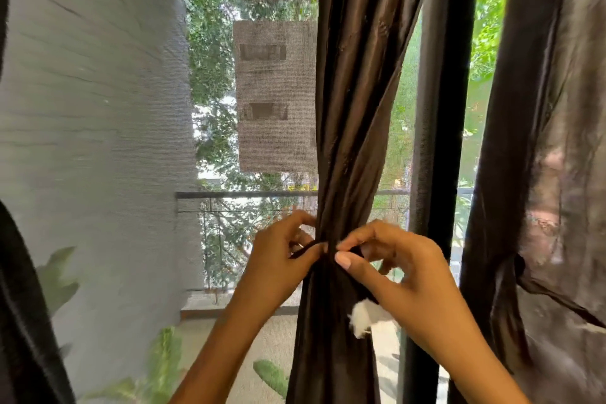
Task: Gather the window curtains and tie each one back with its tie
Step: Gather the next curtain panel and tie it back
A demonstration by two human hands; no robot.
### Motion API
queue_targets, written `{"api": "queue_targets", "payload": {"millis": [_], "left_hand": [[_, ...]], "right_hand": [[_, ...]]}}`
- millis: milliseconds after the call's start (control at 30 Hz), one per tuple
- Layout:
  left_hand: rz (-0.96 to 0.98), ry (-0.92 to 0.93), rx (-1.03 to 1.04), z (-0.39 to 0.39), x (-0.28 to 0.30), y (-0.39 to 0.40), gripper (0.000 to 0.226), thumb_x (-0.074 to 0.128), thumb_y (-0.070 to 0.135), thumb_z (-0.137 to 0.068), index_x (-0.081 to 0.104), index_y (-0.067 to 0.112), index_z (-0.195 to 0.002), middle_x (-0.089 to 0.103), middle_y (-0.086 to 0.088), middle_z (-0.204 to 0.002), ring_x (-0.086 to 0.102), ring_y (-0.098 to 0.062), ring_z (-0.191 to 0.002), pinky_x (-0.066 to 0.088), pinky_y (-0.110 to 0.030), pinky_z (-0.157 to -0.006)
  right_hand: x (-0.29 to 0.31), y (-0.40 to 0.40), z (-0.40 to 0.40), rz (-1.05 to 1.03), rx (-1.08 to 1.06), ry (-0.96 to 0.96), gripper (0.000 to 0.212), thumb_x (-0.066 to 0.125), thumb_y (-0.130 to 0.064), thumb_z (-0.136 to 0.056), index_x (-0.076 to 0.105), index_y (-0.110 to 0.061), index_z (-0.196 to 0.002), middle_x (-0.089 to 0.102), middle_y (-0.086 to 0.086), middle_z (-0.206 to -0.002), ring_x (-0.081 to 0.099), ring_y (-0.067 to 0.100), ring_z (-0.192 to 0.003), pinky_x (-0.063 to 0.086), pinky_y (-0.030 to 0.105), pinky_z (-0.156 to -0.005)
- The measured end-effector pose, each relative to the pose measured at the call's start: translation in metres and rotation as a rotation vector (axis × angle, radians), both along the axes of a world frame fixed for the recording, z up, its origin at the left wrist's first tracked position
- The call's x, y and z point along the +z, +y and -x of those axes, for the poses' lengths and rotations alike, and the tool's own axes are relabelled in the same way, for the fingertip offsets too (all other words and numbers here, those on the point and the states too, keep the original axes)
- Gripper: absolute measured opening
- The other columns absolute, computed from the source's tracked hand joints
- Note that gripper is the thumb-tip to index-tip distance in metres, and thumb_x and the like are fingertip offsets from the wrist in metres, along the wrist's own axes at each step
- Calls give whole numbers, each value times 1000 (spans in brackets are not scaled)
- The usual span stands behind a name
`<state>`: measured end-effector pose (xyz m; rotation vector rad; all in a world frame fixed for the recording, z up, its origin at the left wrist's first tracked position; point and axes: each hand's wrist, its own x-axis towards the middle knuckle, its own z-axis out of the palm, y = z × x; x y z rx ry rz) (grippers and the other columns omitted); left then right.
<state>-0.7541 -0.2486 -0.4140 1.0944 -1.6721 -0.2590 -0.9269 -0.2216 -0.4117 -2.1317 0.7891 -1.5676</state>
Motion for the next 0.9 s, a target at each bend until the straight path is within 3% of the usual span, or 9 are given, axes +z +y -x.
{"api": "queue_targets", "payload": {"millis": [67, 167, 267, 367, 500, 633, 700, 767, 900], "left_hand": [[-38, -54, 64, 1, 3, 5, 11, 72, 15, -80, 63, 22, -79, 57, 5, -60, 49, 1, -50, 37, -9, -52], [-84, 4, 65, -5, 8, 14, 8, 70, 22, -73, 65, 21, -67, 59, 10, -59, 50, 0, -50, 40, -13, -51], [-107, 7, 82, -12, 10, 24, 21, 80, 9, -73, 72, 13, -91, 72, -4, -79, 68, -12, -69, 54, -22, -64], [-185, 261, -102, -18, 10, 32, 33, 77, -1, -73, 66, 6, -103, 73, -11, -89, 72, -19, -80, 59, -28, -64], [-188, 471, -192, -19, 8, 36, 31, 72, -7, -75, 65, 3, -104, 74, -6, -84, 72, -16, -81, 55, -20, -64], [-244, 508, -206, -17, 5, 35, 23, 66, -2, -83, 68, 6, -104, 75, -8, -92, 71, -16, -89, 55, -18, -75], [-277, 535, -236, -18, 5, 34, 21, 67, 5, -82, 69, 7, -103, 74, -10, -95, 71, -18, -92, 55, -21, -81], [-282, 584, -283, -16, 4, 33, 21, 68, 11, -83, 70, 4, -102, 73, -12, -98, 71, -20, -93, 55, -20, -80], [-222, 651, -252, -7, 0, 31, 14, 64, 9, -86, 71, 4, -97, 74, -12, -90, 72, -19, -87, 54, -15, -72]], "right_hand": [[1, 0, -7, -97, 94, -76, 10, 74, -18, -79, 75, -28, -80, 72, -11, -77, 64, 5, -68, 48, 32, -59], [-3, -1, -17, -187, 193, -106, 21, 70, -9, -83, 77, -29, -86, 74, -9, -83, 54, 7, -55, 47, 17, -55], [-10, -5, -22, -204, 186, -101, 41, 62, 3, -85, 74, -35, -98, 74, -17, -93, 51, 7, -51, 47, 15, -55], [-15, -10, -25, -122, 82, 0, 52, 62, 2, -77, 71, -41, -106, 73, -12, -78, 51, 6, -52, 46, 16, -58], [-19, -14, -30, -25, -4, 139, 66, 64, 4, -69, 66, -47, -111, 57, -8, -51, 50, 5, -47, 39, 10, -54], [-21, -20, -28, 49, -59, 241, 73, 67, 4, -70, 59, -53, -114, 66, -7, -63, 57, 8, -55, 42, 13, -58], [-22, -23, -28, 96, -71, 249, 70, 73, 1, -72, 56, -55, -112, 73, -16, -85, 63, 6, -68, 50, 16, -64], [-23, -25, -27, 150, -55, 200, 58, 81, -10, -73, 59, -50, -111, 68, -28, -100, 66, -3, -87, 52, 16, -76], [-27, -34, -25, 200, 51, 48, 33, 70, -7, -83, 71, -27, -110, 70, -23, -103, 67, -5, -93, 54, 18, -80]]}}
